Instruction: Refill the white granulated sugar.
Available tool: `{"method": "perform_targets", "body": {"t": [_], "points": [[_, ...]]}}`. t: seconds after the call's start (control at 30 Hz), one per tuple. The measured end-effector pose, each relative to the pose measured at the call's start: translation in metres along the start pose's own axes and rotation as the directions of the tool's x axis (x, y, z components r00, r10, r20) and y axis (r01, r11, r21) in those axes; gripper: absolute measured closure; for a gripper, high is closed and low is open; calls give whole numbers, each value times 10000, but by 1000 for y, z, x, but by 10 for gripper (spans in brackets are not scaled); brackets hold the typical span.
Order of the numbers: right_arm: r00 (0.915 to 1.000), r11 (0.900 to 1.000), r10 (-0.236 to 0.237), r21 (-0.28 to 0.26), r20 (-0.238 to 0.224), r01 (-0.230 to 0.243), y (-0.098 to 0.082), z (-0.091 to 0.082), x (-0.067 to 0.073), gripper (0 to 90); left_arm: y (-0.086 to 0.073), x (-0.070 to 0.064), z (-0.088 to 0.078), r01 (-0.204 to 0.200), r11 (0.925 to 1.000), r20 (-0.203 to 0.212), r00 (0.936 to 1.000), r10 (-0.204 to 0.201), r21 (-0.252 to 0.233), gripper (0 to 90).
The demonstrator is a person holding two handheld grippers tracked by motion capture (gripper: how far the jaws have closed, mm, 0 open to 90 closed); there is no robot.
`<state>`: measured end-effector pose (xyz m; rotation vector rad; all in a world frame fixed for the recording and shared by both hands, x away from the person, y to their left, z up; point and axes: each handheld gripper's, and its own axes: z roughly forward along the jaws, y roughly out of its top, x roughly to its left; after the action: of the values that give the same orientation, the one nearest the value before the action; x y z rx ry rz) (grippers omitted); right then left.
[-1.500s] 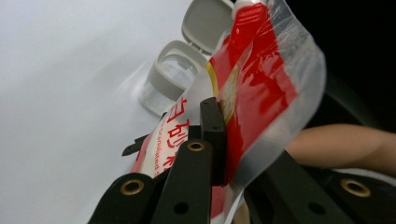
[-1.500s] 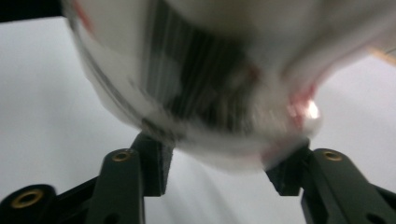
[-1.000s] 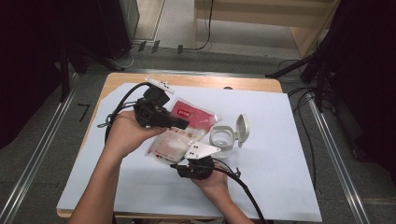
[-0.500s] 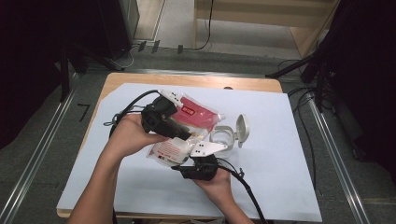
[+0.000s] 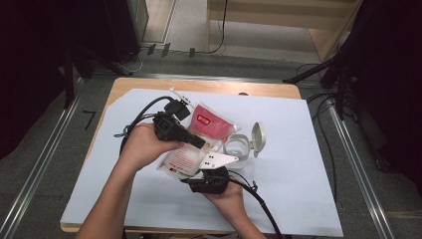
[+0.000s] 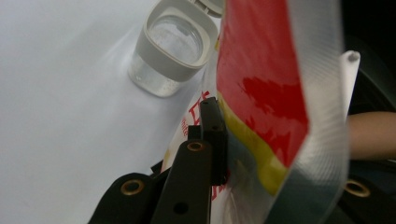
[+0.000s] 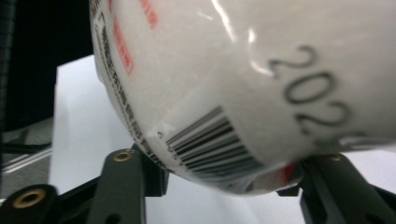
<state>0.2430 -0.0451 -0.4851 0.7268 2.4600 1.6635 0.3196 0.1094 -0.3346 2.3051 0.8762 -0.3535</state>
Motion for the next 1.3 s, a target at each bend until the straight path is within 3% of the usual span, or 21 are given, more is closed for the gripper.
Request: {"method": "perform_targets", "body": {"t": [0.17, 0.27, 0.33, 0.43, 0.53, 0.6, 0.73, 0.8, 0.87, 0.97, 1.13, 1.23, 1.3], "points": [[9978, 9999, -120, 60, 659, 116, -4, 6, 4, 438, -1, 7, -1, 743, 9968, 242, 9970, -737, -278, 900], [9954, 10000, -91, 1, 951, 91, -4, 5, 5, 505, 0, 8, 1, 626, 9977, 76, 9980, -625, -256, 900], [9963, 9999, 114, 104, 852, -123, -3, 4, 5, 525, 0, 8, 3, 608, 9976, 165, 9980, -603, -329, 899], [9970, 9983, 579, 58, 508, -583, -2, 0, 5, 546, 1, 6, 5, 481, 9975, 143, 9988, -474, -526, 879], [9951, 9951, 978, -129, 152, -977, 0, -4, 7, 567, 3, 2, 4, -108, 9970, 15, 9999, 110, -763, 812], [9930, 9927, 1178, -251, -60, -1180, 2, -7, 8, 580, 3, -1, 1, -494, 9945, -563, 9974, 443, -928, 778], [9927, 9921, 1202, -343, -117, -1205, 6, -12, 11, 588, 1, -1, -1, -897, 9867, -407, 9956, 849, -1353, 785], [9908, 9903, 1328, -374, -253, -1337, 7, -14, 12, 590, 0, -1, -1, -919, 9842, -418, 9954, 865, -1510, 788], [9888, 9886, 1455, -350, -332, -1467, 8, -15, 12, 591, 1, 0, -1, -720, 9876, -232, 9973, 694, -1399, 793], [9857, 9865, 1616, -204, -481, -1628, 10, -15, 13, 590, 2, 2, 0, 207, 9920, 203, 9996, -183, -1246, 808], [9918, 9917, 1274, 180, 87, -1275, 14, -14, 21, 579, 5, -4, 7, 245, 9938, 222, 9995, -222, -1084, 862], [9902, 9899, 1394, 223, 115, -1396, 15, -13, 23, 580, 8, -8, 8, 237, 9961, -12, 9997, -239, -853, 874], [9901, 9899, 1392, 263, 148, -1396, 15, -15, 24, 580, 9, -8, 8, 406, 9954, 182, 9991, -392, -864, 871]]}}
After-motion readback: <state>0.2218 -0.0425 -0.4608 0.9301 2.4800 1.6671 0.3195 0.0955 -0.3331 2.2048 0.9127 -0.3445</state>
